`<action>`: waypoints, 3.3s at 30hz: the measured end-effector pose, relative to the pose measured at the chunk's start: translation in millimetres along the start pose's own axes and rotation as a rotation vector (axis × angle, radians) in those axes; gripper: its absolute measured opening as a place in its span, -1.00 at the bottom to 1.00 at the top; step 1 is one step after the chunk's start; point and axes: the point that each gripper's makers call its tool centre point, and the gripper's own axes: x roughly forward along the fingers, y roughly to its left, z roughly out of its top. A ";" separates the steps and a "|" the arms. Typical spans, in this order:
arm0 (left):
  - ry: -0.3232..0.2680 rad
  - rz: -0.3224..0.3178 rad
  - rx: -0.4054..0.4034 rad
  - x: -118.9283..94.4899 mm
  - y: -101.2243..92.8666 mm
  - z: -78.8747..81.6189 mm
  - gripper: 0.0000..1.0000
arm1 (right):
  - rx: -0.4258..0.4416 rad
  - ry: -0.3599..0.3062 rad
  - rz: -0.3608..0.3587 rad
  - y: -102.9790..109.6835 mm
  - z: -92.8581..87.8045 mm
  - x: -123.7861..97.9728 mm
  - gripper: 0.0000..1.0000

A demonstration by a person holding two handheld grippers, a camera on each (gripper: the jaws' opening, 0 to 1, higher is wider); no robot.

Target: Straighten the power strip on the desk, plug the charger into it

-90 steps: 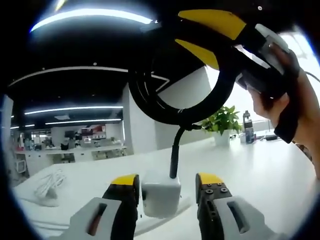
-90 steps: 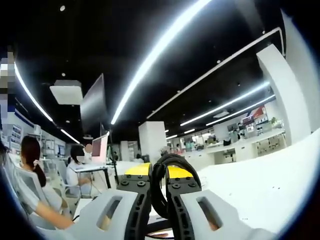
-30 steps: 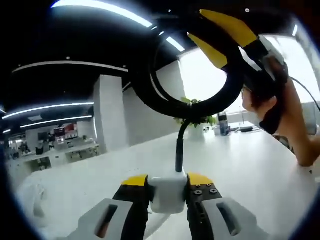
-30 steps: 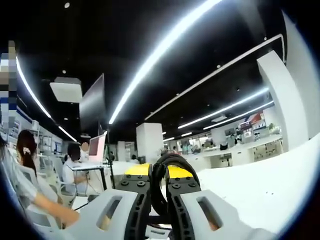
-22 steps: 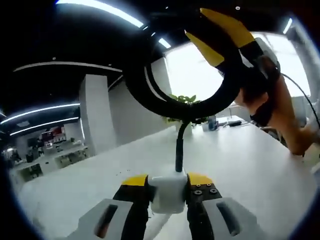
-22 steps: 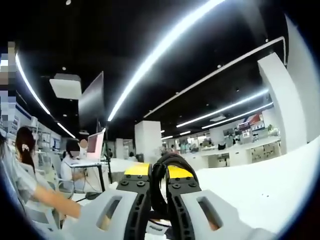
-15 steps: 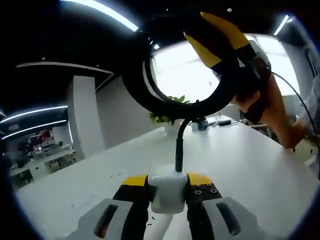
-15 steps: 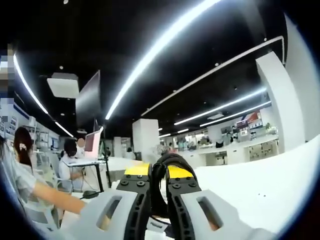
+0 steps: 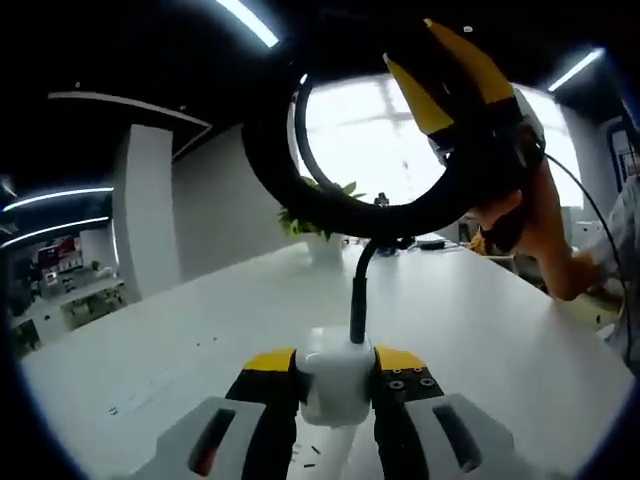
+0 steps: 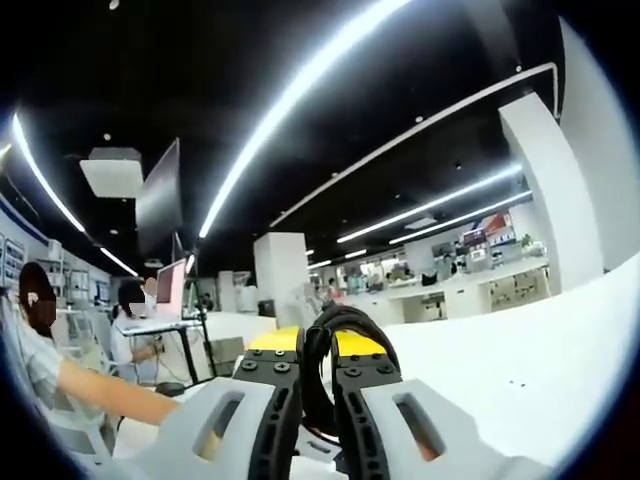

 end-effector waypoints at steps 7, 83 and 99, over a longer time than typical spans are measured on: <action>0.005 -0.049 -0.021 9.8 4.0 0.3 -0.46 | 0.000 0.004 -0.017 -10.0 -0.6 3.7 -0.84; 0.190 -0.172 0.161 28.7 12.5 -39.5 -0.47 | 0.078 0.011 -0.026 -25.9 -28.2 -11.5 -0.84; 0.182 -0.056 0.147 27.5 16.9 -30.8 -0.01 | 0.084 0.001 0.004 -16.9 -32.4 -11.9 -0.81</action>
